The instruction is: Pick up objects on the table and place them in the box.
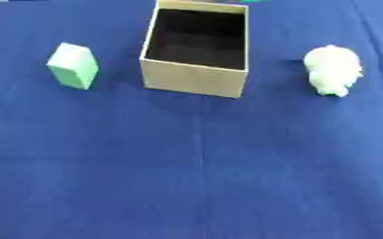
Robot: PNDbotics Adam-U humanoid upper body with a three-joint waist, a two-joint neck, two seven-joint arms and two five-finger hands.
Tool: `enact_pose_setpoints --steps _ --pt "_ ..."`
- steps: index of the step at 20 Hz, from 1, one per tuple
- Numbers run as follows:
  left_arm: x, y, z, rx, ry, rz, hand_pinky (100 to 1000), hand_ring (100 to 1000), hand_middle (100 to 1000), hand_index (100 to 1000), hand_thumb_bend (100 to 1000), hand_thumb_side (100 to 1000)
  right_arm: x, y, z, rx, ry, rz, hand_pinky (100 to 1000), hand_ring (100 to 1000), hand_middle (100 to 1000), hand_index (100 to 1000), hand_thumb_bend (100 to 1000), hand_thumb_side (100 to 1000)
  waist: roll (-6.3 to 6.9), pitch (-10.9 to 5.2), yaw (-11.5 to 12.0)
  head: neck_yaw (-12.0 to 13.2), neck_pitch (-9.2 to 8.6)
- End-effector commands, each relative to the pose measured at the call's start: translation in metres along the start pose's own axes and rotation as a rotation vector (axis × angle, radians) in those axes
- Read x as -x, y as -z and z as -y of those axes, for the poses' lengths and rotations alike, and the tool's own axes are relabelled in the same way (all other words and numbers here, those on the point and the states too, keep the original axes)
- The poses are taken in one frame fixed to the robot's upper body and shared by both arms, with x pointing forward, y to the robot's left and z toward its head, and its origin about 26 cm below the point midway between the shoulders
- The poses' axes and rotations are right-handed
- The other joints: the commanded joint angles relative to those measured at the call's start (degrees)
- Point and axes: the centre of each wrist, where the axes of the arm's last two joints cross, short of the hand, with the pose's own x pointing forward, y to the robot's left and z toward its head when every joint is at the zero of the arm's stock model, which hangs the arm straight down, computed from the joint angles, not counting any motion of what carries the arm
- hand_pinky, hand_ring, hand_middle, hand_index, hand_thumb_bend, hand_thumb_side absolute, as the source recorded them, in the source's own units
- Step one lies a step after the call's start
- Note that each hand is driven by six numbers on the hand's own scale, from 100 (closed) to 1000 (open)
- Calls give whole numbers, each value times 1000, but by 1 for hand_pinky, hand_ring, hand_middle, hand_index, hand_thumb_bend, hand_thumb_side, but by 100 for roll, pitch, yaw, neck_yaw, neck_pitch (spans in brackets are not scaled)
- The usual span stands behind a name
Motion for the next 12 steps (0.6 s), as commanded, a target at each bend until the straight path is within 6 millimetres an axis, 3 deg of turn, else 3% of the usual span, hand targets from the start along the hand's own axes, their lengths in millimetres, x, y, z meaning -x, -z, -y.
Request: enact_pose_setpoints --steps 1,6,12 --pt "-6 6 -2 3 0 33 782 681 651 805 311 984 -7 10 8 -47 -56 44 820 723 659 780 100 844 -8 -102 -3 -41 -17" --pt "-6 6 -3 9 4 35 782 681 651 805 311 984 -9 16 22 -191 -238 40 823 745 685 794 100 849 -46 -134 -19 -47 -6" --pt "-6 6 -3 18 10 36 782 681 651 805 309 984 -13 22 34 -372 -524 -11 827 781 738 819 100 941 -76 -171 -29 -40 30"
